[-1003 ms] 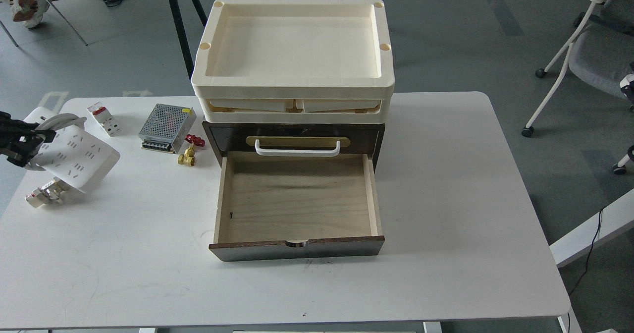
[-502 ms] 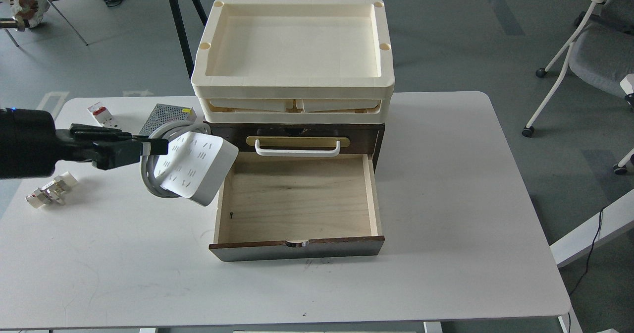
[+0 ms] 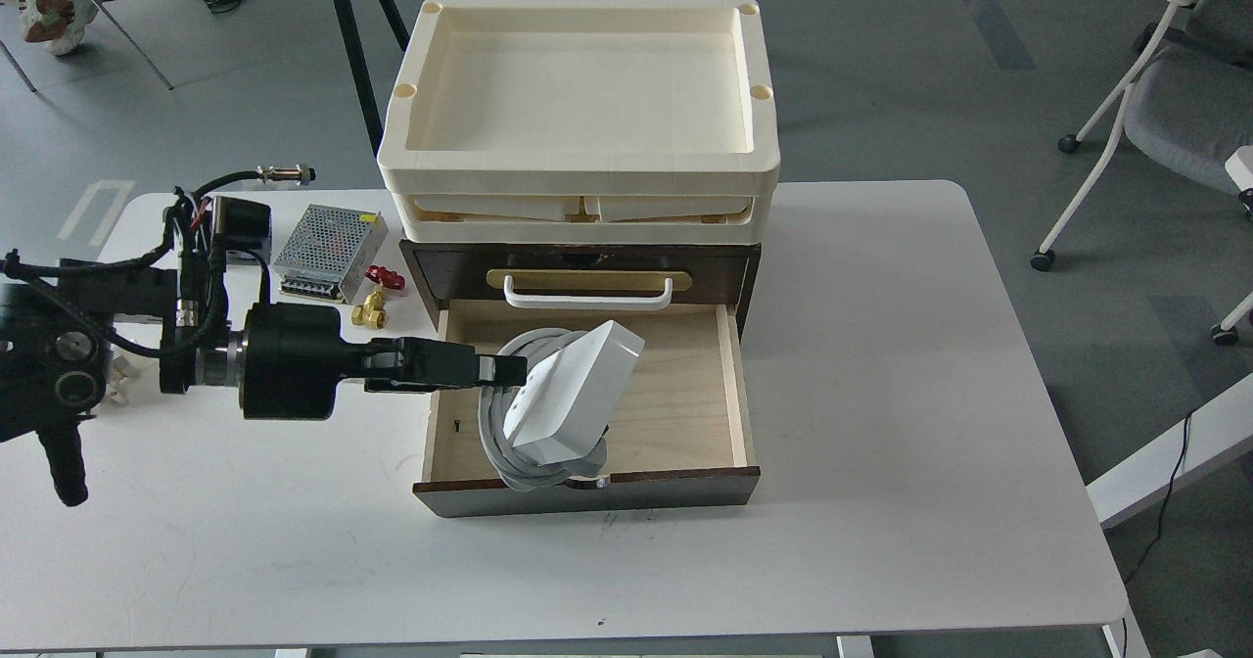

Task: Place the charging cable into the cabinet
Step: 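Lower the power strip and cable into the open wooden drawer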

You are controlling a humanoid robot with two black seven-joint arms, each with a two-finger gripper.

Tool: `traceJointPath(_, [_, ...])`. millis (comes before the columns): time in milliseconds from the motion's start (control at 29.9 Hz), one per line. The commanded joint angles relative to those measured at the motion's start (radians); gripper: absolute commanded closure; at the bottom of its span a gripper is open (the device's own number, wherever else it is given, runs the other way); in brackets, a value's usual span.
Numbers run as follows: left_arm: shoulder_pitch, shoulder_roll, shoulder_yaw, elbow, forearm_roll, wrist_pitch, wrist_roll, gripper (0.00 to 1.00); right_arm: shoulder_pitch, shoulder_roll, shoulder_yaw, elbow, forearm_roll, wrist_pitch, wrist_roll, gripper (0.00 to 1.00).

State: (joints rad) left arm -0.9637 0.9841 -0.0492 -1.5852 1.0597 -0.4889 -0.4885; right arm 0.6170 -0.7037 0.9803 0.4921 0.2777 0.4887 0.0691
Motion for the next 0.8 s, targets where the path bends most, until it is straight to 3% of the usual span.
traceJointPath(0, [0.005, -0.031, -0.001, 0.053, -0.006, 0.0, 0.0, 0.99, 0.0, 0.0, 0.0, 0.0, 0.0, 0.0, 0.0, 0.0])
traceJointPath(401, [0.042, -0.165, 0.014, 0.296, 0.011, 0.0, 0.0, 0.99, -0.002, 0.0, -0.002, 0.0, 0.0, 0.0, 0.0, 0.0])
traceJointPath(769, [0.071, -0.211, 0.014, 0.39, 0.013, 0.0, 0.0, 0.99, -0.01, 0.0, 0.0, 0.0, 0.0, 0.0, 0.0, 0.0])
